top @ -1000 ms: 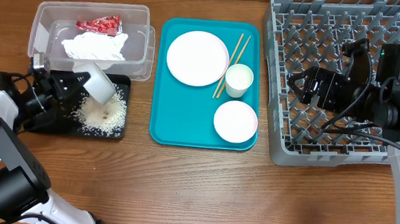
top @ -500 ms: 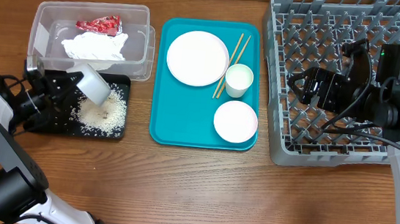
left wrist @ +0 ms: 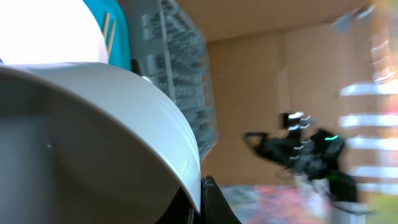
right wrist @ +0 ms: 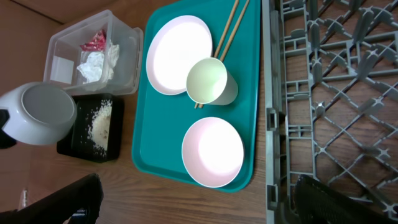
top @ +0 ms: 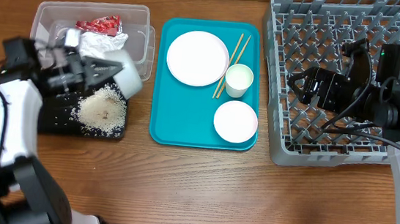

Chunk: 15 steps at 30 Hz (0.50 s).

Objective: Sort waste into correct bins and load items into the dishwasher
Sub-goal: 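Return the emptied bowl to the teal tray with the left gripper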

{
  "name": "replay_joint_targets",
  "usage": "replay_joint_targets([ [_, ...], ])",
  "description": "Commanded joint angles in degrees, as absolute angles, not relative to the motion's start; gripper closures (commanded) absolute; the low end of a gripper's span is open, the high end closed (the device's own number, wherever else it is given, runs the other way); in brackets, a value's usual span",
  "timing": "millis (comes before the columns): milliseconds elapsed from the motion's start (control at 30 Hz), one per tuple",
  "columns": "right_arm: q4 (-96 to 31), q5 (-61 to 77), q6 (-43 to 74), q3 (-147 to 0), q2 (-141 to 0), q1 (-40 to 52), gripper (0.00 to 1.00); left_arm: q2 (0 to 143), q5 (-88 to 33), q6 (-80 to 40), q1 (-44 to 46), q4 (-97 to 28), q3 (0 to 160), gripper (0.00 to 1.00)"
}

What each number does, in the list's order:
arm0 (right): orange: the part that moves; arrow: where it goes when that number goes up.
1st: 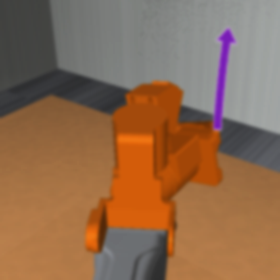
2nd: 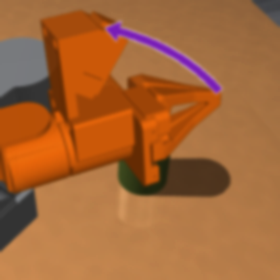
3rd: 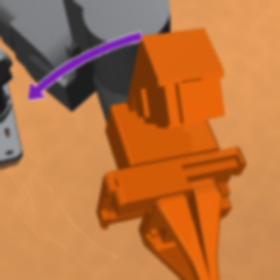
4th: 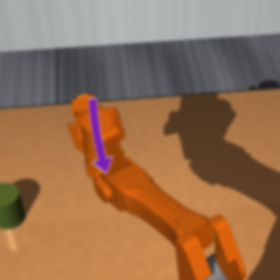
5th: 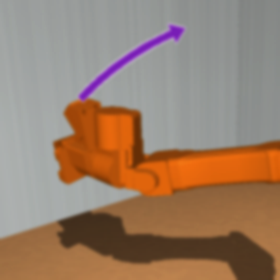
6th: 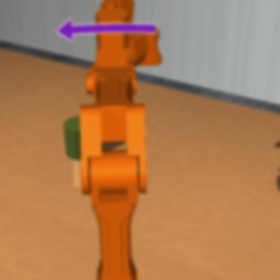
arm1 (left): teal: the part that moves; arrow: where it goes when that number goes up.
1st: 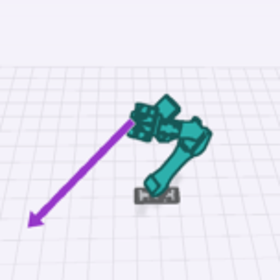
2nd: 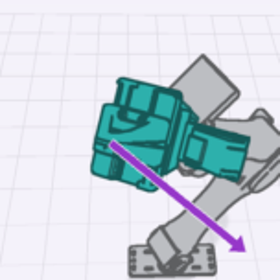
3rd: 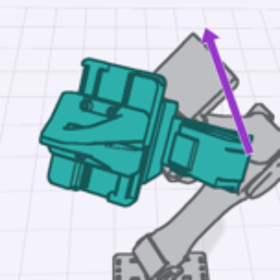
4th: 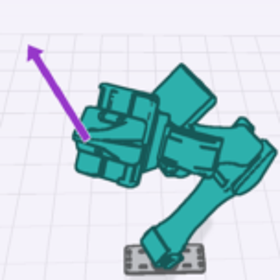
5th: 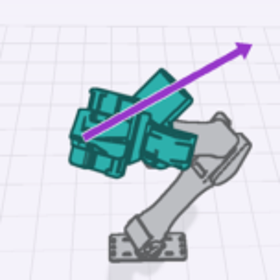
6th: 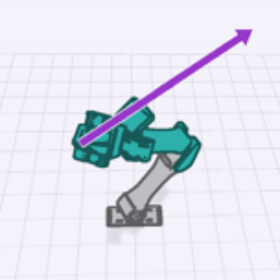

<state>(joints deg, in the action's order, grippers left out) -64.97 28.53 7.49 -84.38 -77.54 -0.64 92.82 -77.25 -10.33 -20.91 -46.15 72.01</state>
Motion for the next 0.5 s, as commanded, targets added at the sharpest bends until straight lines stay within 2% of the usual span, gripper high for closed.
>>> replay_joint_targets([
  [0,-64.60,28.99,7.53,-85.84,-77.23,-0.38,0.00,88.79,-57.52,-16.62,-11.99,-44.12,73.45,0.96],
  [267,-63.35,28.99,7.53,-85.84,-77.23,-0.38,0.00,92.33,-13.98,-14.15,13.45,-41.85,73.45,0.96],
  [467,-63.35,28.99,7.53,-85.84,-77.23,-0.38,0.00,98.02,-0.49,-13.63,25.61,-40.82,73.45,0.96],
])
